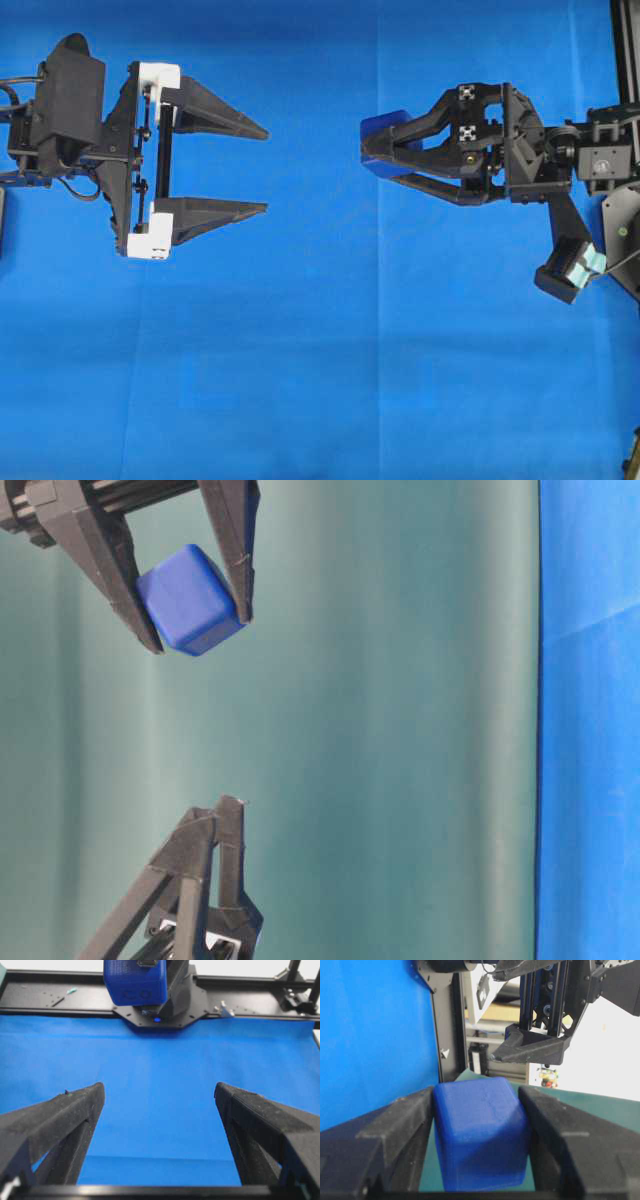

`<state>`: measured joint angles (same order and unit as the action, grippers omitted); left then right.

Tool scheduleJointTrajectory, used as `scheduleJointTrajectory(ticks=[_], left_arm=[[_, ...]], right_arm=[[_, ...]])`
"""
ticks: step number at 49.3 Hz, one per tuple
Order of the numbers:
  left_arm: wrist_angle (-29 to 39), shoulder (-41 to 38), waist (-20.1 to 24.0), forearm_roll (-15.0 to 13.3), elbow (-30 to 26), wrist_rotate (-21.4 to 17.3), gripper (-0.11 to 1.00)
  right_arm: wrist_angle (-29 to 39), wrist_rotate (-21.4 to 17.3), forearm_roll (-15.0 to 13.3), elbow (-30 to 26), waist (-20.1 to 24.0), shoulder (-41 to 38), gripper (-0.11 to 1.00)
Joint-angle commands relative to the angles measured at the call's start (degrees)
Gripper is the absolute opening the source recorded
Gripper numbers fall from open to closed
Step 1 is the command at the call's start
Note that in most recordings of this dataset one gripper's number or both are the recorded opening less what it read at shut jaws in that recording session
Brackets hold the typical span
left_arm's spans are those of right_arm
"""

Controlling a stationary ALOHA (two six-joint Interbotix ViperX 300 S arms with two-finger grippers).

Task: Handover the blue block to the right arm after grasping it with the left arm, then place it in the designated position.
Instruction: 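Rotate the right gripper holding the cube back to horizontal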

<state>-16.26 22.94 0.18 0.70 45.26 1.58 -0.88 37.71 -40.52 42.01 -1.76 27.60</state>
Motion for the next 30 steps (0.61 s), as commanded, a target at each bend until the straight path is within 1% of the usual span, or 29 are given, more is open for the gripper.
scheduleJointTrajectory(ticks=[1, 4, 7, 12, 17, 21, 24, 30], left_arm=[[-0.44, 0.62, 0.09, 0.09, -0.88, 0.0, 0.93], [-0.44, 0.62, 0.09, 0.09, -0.88, 0.0, 0.93], [-0.44, 0.62, 0.09, 0.09, -0.88, 0.0, 0.93], [-0.44, 0.53, 0.09, 0.09, -0.88, 0.0, 0.93], [-0.44, 0.62, 0.18, 0.09, -0.88, -0.35, 0.93], [-0.44, 0.62, 0.09, 0.09, -0.88, -0.53, 0.93], [-0.35, 0.53, 0.09, 0.09, -0.88, -0.62, 0.93], [-0.44, 0.62, 0.09, 0.09, -0.88, -0.7, 0.93]], right_arm=[[-0.26, -0.35, 0.09, -0.79, 0.09, 0.44, 0.48], [-0.26, -0.97, 0.53, -0.79, 0.18, 0.44, 0.48], [-0.44, -2.29, 1.93, -0.88, 0.26, 0.44, 0.46], [-0.44, -6.33, 4.48, -0.97, 0.35, 0.62, 0.46], [-0.44, -10.99, 5.36, -0.97, 0.26, 0.79, 0.46], [-0.44, -15.56, 5.63, -0.88, 0.35, 0.97, 0.46], [-0.35, -19.69, 5.8, -0.79, 0.35, 1.05, 0.46], [-0.26, -29.44, 6.33, -0.7, 0.44, 1.58, 0.46]])
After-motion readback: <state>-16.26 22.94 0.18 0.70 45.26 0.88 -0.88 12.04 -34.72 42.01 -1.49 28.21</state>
